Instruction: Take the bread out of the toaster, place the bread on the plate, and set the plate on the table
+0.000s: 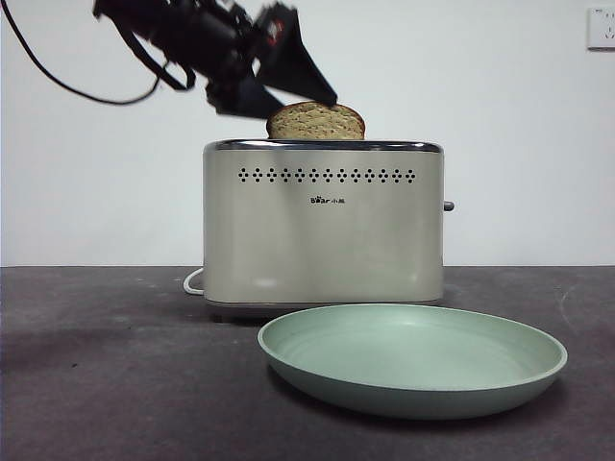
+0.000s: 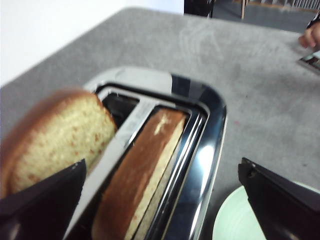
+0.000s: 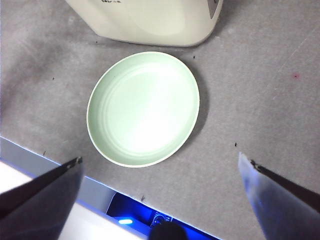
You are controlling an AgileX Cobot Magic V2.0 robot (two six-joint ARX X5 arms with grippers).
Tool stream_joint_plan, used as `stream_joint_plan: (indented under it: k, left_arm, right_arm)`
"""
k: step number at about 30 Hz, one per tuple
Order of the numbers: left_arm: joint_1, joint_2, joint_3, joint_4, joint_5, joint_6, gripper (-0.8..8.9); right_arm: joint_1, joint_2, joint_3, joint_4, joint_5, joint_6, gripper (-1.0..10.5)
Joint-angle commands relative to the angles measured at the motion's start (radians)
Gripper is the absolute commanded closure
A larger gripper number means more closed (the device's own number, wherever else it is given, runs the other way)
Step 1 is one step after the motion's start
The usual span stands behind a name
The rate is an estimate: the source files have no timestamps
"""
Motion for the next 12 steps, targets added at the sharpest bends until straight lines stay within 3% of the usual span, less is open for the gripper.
stream_joint_plan:
  k: [1, 8, 12]
  left_arm:
    - [-0.010, 0.023, 0.003, 0.008, -0.011, 0.012, 3.20]
    - [-0.031, 0.026, 0.003, 0.016, -0.025, 0.008, 8.04]
    - [-0.031, 0.021, 0.003, 0.017, -0.026, 0.008, 8.22]
  right_arm:
    - [0.002, -0.001, 0.000, 0.002, -0.001, 0.002, 3.2]
    - [0.002, -0.001, 0.000, 0.002, 0.001, 0.001, 3.2]
    - [0.002, -0.001, 0.000, -0.004, 0.001, 0.002, 3.2]
